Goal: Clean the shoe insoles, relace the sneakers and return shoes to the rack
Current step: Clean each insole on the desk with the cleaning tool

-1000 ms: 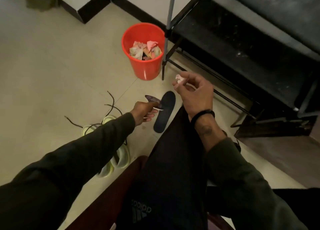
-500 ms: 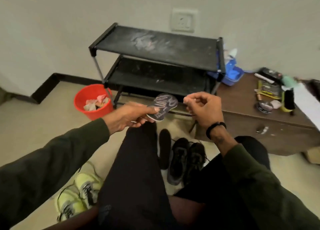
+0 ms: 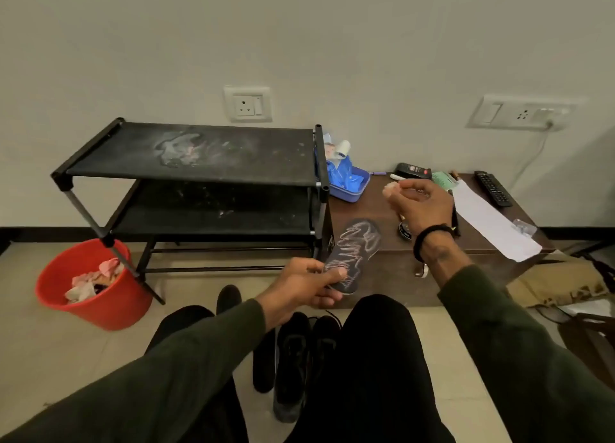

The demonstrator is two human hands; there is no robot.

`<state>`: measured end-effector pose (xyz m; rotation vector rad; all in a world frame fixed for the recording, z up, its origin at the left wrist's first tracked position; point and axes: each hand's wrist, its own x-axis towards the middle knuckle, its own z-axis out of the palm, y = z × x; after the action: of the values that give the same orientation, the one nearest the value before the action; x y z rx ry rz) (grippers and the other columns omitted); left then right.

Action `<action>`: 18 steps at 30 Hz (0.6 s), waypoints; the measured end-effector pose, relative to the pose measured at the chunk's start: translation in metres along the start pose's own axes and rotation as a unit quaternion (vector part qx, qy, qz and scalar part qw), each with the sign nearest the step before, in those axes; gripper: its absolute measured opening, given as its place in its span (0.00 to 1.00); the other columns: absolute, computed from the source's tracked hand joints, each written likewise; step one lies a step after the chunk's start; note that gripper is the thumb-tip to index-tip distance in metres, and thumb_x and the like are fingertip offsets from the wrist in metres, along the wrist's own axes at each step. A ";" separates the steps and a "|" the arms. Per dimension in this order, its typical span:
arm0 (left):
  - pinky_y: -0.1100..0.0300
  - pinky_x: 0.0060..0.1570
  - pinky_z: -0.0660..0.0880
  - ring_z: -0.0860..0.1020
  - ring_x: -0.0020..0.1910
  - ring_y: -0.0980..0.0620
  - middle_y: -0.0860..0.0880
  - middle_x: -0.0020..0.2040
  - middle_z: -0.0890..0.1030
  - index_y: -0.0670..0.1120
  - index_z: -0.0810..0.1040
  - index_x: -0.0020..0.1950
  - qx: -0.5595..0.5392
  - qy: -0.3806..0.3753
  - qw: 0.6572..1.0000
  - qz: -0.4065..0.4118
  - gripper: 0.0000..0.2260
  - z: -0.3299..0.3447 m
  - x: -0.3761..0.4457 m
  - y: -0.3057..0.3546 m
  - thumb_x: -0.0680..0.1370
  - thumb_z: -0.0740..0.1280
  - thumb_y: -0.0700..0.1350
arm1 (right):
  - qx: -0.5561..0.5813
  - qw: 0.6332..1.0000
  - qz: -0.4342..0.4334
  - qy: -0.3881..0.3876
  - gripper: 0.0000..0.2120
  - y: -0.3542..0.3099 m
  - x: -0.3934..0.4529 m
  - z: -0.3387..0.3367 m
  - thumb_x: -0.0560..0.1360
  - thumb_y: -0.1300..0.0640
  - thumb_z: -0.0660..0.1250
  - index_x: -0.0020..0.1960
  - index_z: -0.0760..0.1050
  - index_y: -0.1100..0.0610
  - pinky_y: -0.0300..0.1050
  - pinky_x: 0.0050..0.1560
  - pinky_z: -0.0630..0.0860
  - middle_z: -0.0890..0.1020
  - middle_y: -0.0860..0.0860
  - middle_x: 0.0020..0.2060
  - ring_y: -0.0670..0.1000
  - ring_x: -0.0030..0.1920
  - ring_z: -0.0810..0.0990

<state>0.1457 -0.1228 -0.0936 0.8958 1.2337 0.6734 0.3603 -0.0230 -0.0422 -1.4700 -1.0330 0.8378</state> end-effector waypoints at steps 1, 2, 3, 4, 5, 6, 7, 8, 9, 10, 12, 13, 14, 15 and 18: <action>0.58 0.42 0.83 0.85 0.40 0.51 0.43 0.47 0.87 0.41 0.80 0.58 -0.016 0.003 1.000 -0.003 0.15 0.008 0.013 -0.003 0.76 0.76 0.47 | -0.006 1.000 0.004 -0.003 0.15 0.007 0.006 -0.007 0.67 0.59 0.81 0.52 0.83 0.57 0.45 0.49 0.84 0.87 0.54 0.45 0.49 0.48 0.86; 0.58 0.43 0.83 0.86 0.41 0.50 0.43 0.47 0.87 0.41 0.79 0.58 -0.035 0.008 0.999 -0.004 0.14 0.017 0.023 -0.004 0.76 0.75 0.47 | -0.017 1.000 0.006 -0.008 0.15 0.013 0.010 -0.013 0.68 0.59 0.80 0.54 0.84 0.57 0.44 0.49 0.83 0.87 0.53 0.46 0.48 0.49 0.86; 0.57 0.45 0.83 0.86 0.42 0.50 0.42 0.48 0.87 0.41 0.79 0.57 -0.052 0.013 0.999 -0.006 0.13 0.025 0.036 -0.006 0.77 0.75 0.46 | -0.030 0.999 0.008 -0.011 0.15 0.021 0.017 -0.017 0.69 0.59 0.79 0.56 0.84 0.57 0.43 0.49 0.83 0.87 0.52 0.47 0.48 0.50 0.86; 0.57 0.47 0.84 0.85 0.42 0.50 0.42 0.48 0.87 0.42 0.79 0.55 -0.067 0.018 0.998 -0.006 0.10 0.031 0.049 -0.007 0.78 0.74 0.45 | -0.043 0.999 0.010 -0.014 0.15 0.030 0.024 -0.020 0.70 0.59 0.79 0.57 0.84 0.56 0.42 0.49 0.83 0.86 0.51 0.47 0.48 0.51 0.85; 0.55 0.49 0.83 0.85 0.42 0.50 0.42 0.48 0.86 0.44 0.79 0.53 -0.079 0.024 0.997 -0.008 0.07 0.036 0.060 -0.008 0.78 0.73 0.44 | -0.062 0.998 0.007 -0.021 0.15 0.039 0.029 -0.022 0.71 0.58 0.78 0.57 0.84 0.55 0.42 0.49 0.83 0.86 0.50 0.48 0.47 0.52 0.84; 0.55 0.50 0.83 0.85 0.42 0.50 0.42 0.48 0.86 0.45 0.78 0.51 -0.090 0.031 0.995 -0.013 0.05 0.041 0.071 -0.009 0.79 0.72 0.43 | -0.083 0.996 0.002 -0.029 0.15 0.051 0.036 -0.022 0.71 0.56 0.78 0.57 0.84 0.54 0.44 0.50 0.83 0.86 0.49 0.48 0.46 0.52 0.84; 0.55 0.50 0.83 0.85 0.42 0.50 0.42 0.48 0.85 0.45 0.77 0.50 -0.099 0.040 0.994 -0.020 0.04 0.044 0.083 -0.011 0.80 0.71 0.42 | -0.103 0.994 -0.002 -0.036 0.15 0.061 0.041 -0.021 0.71 0.54 0.78 0.56 0.84 0.53 0.48 0.51 0.84 0.86 0.47 0.48 0.46 0.52 0.84; 0.56 0.49 0.82 0.84 0.41 0.50 0.42 0.48 0.84 0.45 0.77 0.51 -0.107 0.047 0.993 -0.028 0.03 0.047 0.095 -0.012 0.80 0.70 0.41 | -0.121 0.992 -0.001 -0.047 0.14 0.072 0.046 -0.019 0.70 0.52 0.79 0.55 0.83 0.52 0.51 0.51 0.84 0.86 0.47 0.47 0.46 0.50 0.85; 0.56 0.48 0.82 0.84 0.41 0.50 0.42 0.48 0.84 0.43 0.78 0.53 -0.111 0.054 0.992 -0.036 0.03 0.048 0.105 -0.013 0.81 0.70 0.41 | -0.137 0.989 0.000 -0.060 0.13 0.079 0.049 -0.015 0.70 0.51 0.79 0.53 0.83 0.51 0.52 0.50 0.84 0.86 0.47 0.45 0.46 0.49 0.85; 0.56 0.48 0.82 0.84 0.42 0.49 0.42 0.48 0.84 0.41 0.78 0.56 -0.114 0.059 0.991 -0.040 0.06 0.048 0.113 -0.013 0.81 0.69 0.40 | -0.153 0.985 0.001 -0.079 0.12 0.085 0.050 -0.010 0.70 0.51 0.79 0.51 0.83 0.51 0.52 0.49 0.84 0.86 0.47 0.43 0.45 0.47 0.85; 0.53 0.52 0.82 0.84 0.45 0.47 0.42 0.50 0.84 0.40 0.78 0.59 -0.097 0.065 0.992 -0.041 0.09 0.044 0.126 -0.014 0.80 0.70 0.40 | -0.186 0.975 -0.010 -0.121 0.09 0.097 0.057 0.002 0.71 0.54 0.78 0.49 0.83 0.50 0.49 0.50 0.84 0.86 0.46 0.42 0.44 0.45 0.85; 0.51 0.54 0.82 0.85 0.48 0.45 0.42 0.51 0.84 0.40 0.78 0.60 -0.062 0.065 0.996 -0.030 0.11 0.040 0.129 -0.015 0.79 0.71 0.40 | -0.209 0.968 -0.021 -0.137 0.08 0.103 0.060 0.009 0.72 0.54 0.77 0.51 0.83 0.51 0.46 0.50 0.83 0.86 0.46 0.43 0.44 0.45 0.84; 0.50 0.55 0.82 0.85 0.50 0.46 0.43 0.52 0.85 0.41 0.78 0.62 0.010 0.061 0.998 -0.002 0.13 0.034 0.131 -0.016 0.78 0.73 0.42 | -0.239 0.959 -0.037 -0.150 0.09 0.106 0.061 0.015 0.73 0.54 0.76 0.53 0.83 0.52 0.42 0.50 0.82 0.86 0.47 0.46 0.44 0.46 0.83; 0.53 0.53 0.83 0.84 0.50 0.50 0.47 0.52 0.84 0.43 0.78 0.63 0.121 0.056 0.990 0.041 0.16 0.029 0.130 -0.018 0.77 0.74 0.44 | -0.272 0.947 -0.053 -0.163 0.10 0.110 0.063 0.021 0.74 0.54 0.75 0.56 0.83 0.53 0.38 0.48 0.79 0.85 0.48 0.50 0.44 0.48 0.82; 0.62 0.52 0.81 0.79 0.53 0.57 0.52 0.58 0.78 0.48 0.73 0.70 0.434 0.100 0.873 0.201 0.22 0.015 0.136 -0.026 0.78 0.72 0.52 | -0.359 0.908 -0.081 -0.202 0.10 0.131 0.072 0.036 0.78 0.56 0.70 0.59 0.83 0.55 0.37 0.50 0.76 0.83 0.52 0.57 0.49 0.54 0.81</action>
<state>0.1893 -0.0252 -0.1820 1.9093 1.5807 0.5267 0.3740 0.0550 -0.1739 -1.8109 -1.8957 0.6811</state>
